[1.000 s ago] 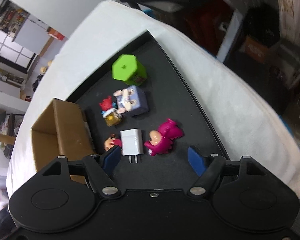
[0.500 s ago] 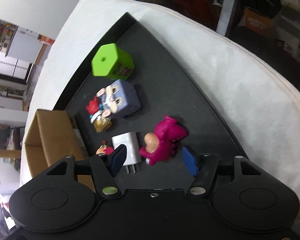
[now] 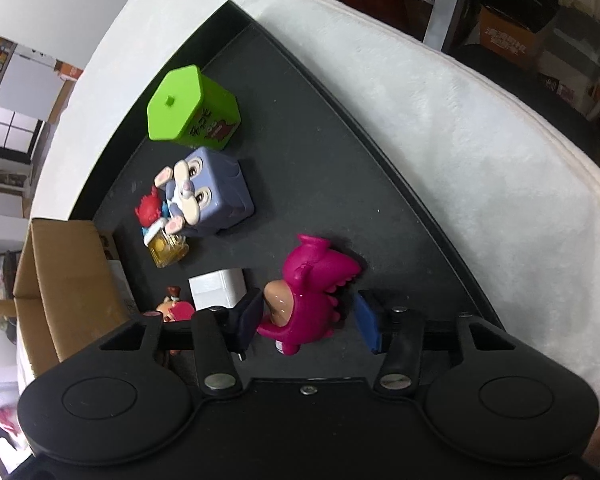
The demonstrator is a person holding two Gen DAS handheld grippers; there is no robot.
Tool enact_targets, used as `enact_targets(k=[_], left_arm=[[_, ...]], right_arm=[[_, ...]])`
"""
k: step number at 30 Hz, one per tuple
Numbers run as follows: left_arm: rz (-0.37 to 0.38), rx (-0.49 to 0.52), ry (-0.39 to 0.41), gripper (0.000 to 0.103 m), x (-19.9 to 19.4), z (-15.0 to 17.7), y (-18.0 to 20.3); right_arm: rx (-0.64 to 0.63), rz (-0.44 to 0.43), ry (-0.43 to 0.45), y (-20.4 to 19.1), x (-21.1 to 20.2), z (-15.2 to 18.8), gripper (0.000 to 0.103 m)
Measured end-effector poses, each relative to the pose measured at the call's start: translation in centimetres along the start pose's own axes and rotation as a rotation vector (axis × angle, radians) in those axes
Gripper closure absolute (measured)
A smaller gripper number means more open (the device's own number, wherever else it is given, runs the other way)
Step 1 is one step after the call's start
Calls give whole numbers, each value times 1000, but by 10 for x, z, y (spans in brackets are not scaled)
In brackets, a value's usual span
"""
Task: Organize rigid objects
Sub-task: 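Move the right gripper down over the magenta doll and close on it, then carry the magenta doll with the right gripper into the cardboard box and release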
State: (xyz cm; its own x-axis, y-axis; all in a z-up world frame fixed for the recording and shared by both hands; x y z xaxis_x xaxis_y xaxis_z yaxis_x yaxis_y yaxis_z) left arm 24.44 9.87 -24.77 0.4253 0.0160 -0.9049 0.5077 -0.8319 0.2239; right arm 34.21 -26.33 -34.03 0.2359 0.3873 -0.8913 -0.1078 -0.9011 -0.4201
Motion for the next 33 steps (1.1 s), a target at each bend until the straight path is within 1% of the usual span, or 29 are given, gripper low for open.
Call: enact_targets(k=[1,4,10,15,20,23,30,33], left_arm=[[2,5,4,92,-1,2,0],[-16,27,5,93,-2,6,0],[-11,41,6,93,-6,12,-1],[1,46,8,93,-9,16,-6],[36,39,25,93,-9,20,-13],[58,23,38,93,-8,20,-16],[78,17,62,93,-3,15,-15],[93,26,79,92,-5,19,-16]], right_arm=[[-4,2,-6,0,1,1,61],[-12,7,-7,-1,0,2,61],[-49,18,-16,-5,-2,6,62],[-67,19,-6,-9,-6,7,62],[-107,31,6,-15,-14,8,62],[-121,22,10,-20,-22,8,62],[-187,21,48,-40,-47,10,62],[-215,14,68,-51,-58,11,62]])
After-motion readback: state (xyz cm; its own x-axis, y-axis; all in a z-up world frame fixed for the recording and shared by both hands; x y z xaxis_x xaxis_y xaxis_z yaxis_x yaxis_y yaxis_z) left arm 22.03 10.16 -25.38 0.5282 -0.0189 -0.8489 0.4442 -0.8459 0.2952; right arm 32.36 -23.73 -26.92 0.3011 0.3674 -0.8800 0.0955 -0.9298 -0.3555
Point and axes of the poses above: each gripper's, at about its wrist camera, not at the fingertips, and x roughly the way its jaws point, y to its right, z to its underside, the point moved 6 cm from there along x, roughly the way its jaws point, and after that the axes turned 12 degrees about -x, right-handed, at the moved point
